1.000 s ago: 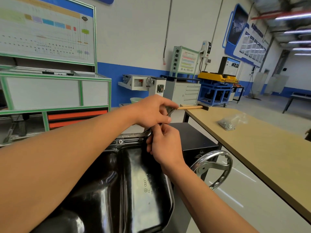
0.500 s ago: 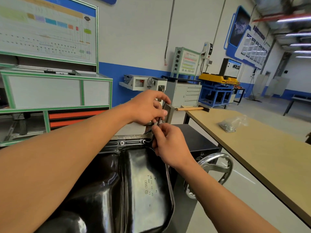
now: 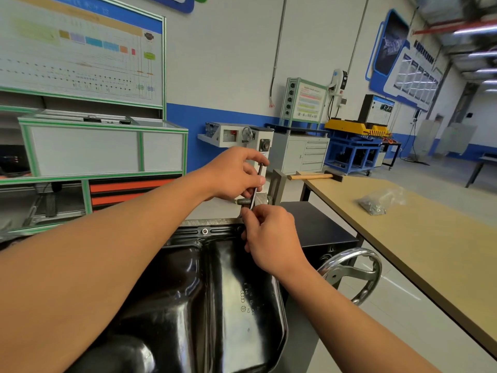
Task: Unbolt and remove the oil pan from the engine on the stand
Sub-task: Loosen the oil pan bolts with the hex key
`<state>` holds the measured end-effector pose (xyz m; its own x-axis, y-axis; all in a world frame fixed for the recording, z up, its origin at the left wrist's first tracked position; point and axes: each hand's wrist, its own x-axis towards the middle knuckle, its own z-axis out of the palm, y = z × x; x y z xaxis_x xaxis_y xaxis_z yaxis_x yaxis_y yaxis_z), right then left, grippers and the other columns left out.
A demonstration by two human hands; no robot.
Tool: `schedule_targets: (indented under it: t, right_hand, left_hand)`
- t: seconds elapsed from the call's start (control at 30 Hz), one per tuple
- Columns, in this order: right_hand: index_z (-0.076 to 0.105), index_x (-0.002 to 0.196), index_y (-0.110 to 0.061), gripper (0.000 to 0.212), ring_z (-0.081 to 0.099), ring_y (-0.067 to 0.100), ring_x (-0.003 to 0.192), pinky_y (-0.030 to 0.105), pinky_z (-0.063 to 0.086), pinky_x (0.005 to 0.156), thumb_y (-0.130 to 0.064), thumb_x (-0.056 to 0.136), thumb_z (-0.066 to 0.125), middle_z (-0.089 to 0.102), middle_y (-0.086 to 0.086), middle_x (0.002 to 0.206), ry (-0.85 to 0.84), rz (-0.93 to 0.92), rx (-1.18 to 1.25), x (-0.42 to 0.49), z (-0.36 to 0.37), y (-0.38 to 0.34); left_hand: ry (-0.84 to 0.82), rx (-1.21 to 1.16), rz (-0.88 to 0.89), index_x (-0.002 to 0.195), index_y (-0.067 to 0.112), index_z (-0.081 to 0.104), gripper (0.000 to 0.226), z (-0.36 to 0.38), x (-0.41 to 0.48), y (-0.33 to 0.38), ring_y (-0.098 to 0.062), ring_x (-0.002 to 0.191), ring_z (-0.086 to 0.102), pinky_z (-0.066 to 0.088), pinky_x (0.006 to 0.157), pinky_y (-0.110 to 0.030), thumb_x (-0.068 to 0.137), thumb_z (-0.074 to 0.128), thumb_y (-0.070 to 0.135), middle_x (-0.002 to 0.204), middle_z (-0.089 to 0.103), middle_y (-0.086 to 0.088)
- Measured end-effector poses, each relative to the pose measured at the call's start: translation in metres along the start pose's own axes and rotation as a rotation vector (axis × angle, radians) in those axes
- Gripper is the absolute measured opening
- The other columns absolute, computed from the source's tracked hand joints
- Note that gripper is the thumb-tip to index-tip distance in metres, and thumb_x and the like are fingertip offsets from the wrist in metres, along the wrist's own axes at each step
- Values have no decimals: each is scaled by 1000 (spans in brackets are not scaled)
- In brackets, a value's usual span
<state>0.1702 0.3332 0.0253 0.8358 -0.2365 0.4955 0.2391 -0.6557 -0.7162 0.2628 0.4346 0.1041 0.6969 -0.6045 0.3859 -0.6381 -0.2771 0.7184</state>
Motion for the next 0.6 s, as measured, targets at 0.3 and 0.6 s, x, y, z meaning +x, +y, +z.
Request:
schedule_targets:
  t: [0.3, 0.6]
  right_hand:
    - [54, 69, 1, 42, 54, 39, 64, 47, 47, 64, -25, 102, 53, 61, 19, 64, 33, -36, -60, -7, 2, -6]
    - [49, 75, -11, 36, 47, 29, 63, 38, 39, 59, -29, 105, 43, 59, 15, 76, -111, -96, -236, -2, -6, -8]
  left_hand:
    - [-27, -33, -38, 113, 19, 60, 18, -7, -6, 0, -16, 68, 62, 61, 70, -36, 97, 62, 10, 72, 71, -2]
    - [50, -195, -80, 100, 25, 63, 12, -2, -5, -4, -12, 57, 50, 42, 51, -23, 103, 52, 23, 68, 71, -1]
